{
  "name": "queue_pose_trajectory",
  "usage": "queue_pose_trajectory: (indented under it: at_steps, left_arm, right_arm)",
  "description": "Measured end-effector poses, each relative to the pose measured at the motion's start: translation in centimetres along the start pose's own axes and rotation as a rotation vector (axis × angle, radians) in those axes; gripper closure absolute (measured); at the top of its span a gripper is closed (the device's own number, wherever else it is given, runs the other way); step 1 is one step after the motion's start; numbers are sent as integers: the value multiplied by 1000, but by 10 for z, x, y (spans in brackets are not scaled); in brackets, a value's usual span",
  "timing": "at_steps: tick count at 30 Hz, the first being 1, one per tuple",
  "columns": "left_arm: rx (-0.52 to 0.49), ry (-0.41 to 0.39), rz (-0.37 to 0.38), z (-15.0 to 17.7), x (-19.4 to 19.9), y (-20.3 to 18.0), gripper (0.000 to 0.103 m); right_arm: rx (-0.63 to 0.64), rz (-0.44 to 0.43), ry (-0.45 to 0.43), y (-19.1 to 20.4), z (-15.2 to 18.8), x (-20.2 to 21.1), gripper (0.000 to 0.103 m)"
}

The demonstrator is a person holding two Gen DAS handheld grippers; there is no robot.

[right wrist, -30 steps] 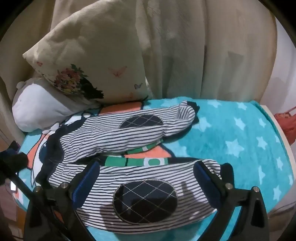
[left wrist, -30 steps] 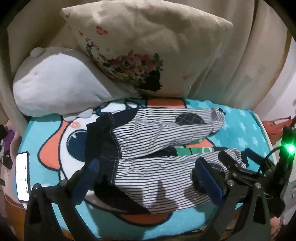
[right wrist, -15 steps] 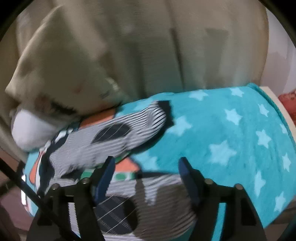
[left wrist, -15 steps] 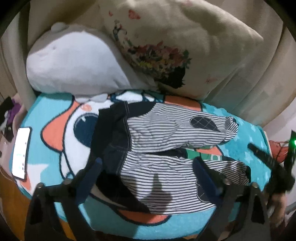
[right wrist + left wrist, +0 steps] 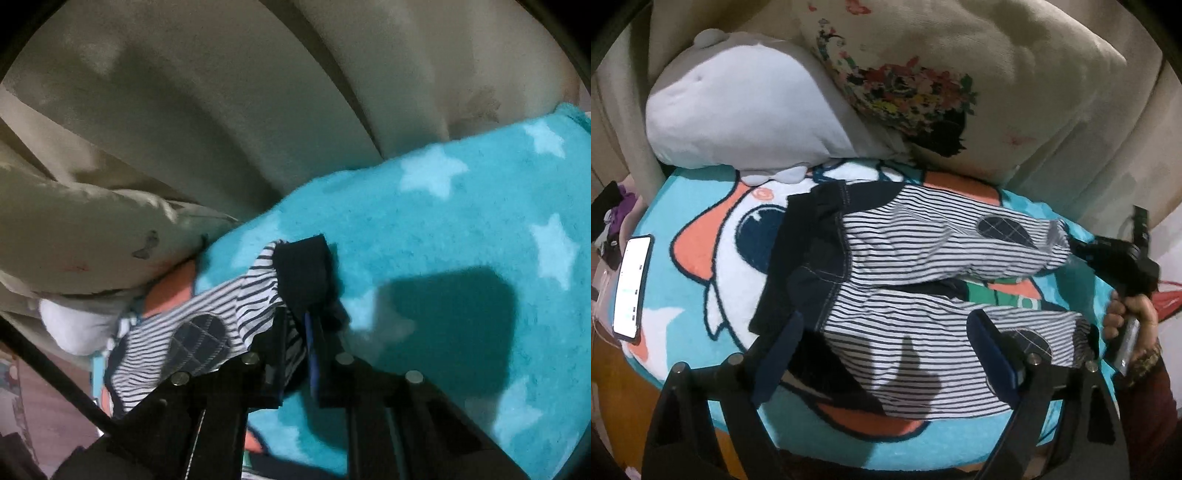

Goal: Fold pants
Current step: 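Grasp the striped pants legs at the cuffs with the right gripper, then lift the cuffs with the right gripper and fold them over onto the waistband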

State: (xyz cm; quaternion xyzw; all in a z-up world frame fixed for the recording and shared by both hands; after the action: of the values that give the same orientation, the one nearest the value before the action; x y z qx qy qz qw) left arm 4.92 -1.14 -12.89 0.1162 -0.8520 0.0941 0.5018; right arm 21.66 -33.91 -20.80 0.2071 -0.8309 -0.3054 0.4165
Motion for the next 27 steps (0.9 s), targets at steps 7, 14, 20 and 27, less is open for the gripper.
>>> queue_pose_trajectory:
  at_steps: [7,14,20,27]
  left_arm:
    - [80,38,2,-19,-20,23,13]
    - [39,30,-14,-46,-40,26,13]
    - [-87,49,1,-85,-85,12,13]
    - [-231,92,40,-121,-143,-5,13]
  right_arm:
    - [1,186,-22,-49,0,32,94]
    - [69,174,-66,-30,-18,57,74]
    - [241,117,75,12,-26,14,48]
    - [383,136,248,18,-39,-53,43]
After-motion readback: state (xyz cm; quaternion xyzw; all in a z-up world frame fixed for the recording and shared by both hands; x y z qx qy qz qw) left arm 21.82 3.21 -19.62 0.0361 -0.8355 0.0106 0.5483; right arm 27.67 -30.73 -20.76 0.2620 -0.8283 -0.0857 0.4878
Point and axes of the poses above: each gripper's, at about its wrist camera, not at the fingertips, and x roughly against the way its jaws point, y to its left, z to its underside, the point moved 10 cm from there along -x, roughly the way its jaws point, and after that the axes turned 8 degrees about -z, right-handed, at the moved point
